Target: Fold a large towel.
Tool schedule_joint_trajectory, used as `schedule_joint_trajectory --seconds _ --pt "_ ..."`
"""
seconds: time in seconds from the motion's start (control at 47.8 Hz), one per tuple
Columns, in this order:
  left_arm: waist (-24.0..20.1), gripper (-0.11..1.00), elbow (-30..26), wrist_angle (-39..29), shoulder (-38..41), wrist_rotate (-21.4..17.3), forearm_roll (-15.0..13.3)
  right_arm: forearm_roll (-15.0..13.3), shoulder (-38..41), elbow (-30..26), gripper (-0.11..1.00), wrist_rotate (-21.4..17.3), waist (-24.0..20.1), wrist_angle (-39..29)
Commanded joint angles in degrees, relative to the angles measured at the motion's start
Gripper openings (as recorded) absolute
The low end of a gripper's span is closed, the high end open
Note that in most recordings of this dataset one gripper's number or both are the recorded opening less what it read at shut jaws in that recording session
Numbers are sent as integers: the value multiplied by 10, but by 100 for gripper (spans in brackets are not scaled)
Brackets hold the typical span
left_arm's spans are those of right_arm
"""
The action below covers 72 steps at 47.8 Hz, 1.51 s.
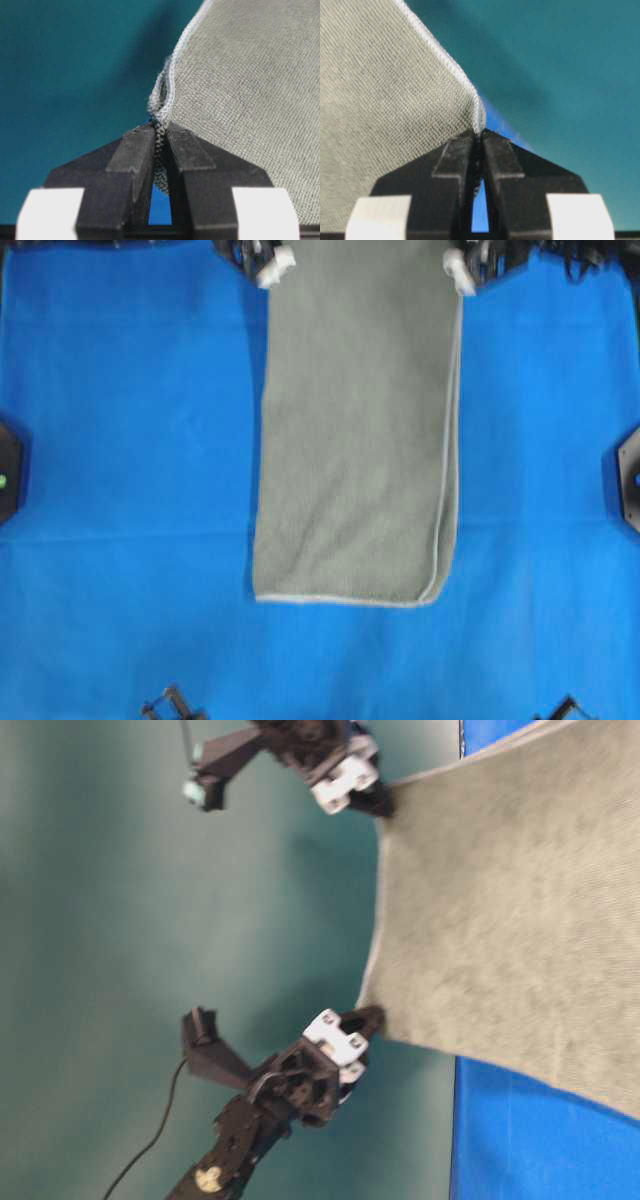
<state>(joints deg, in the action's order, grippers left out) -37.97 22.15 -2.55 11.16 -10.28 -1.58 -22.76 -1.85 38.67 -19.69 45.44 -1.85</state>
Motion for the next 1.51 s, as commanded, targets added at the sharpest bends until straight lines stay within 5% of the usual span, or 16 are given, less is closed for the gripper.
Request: schedule_joint_trajectory --seconds 0.0,0.272,0.544,0.69,0.858,1.067,1.255,1.485 --pt "-9 4 -4 -5 -31 -1 1 -4 -17 -33 4 1 -2 -22" --pt "61 4 71 -35 -128 -16 0 -14 -106 -9 4 1 -79 -105" --pt "187 4 196 -33 -218 -4 0 -12 -239 88 4 -11 -220 -168" --pt "275 4 250 -31 -247 19 -2 11 -281 125 4 -27 -312 -202" --pt "372 4 274 -26 -243 48 -10 47 -265 149 4 -67 -409 -215" --pt "462 4 256 -24 -185 152 -7 66 -211 160 4 -132 -491 -209" --pt "499 4 234 -13 -119 184 -7 66 -143 165 4 -178 -520 -162" --pt "509 4 231 25 -76 185 -6 66 -96 167 4 -183 -523 -87"
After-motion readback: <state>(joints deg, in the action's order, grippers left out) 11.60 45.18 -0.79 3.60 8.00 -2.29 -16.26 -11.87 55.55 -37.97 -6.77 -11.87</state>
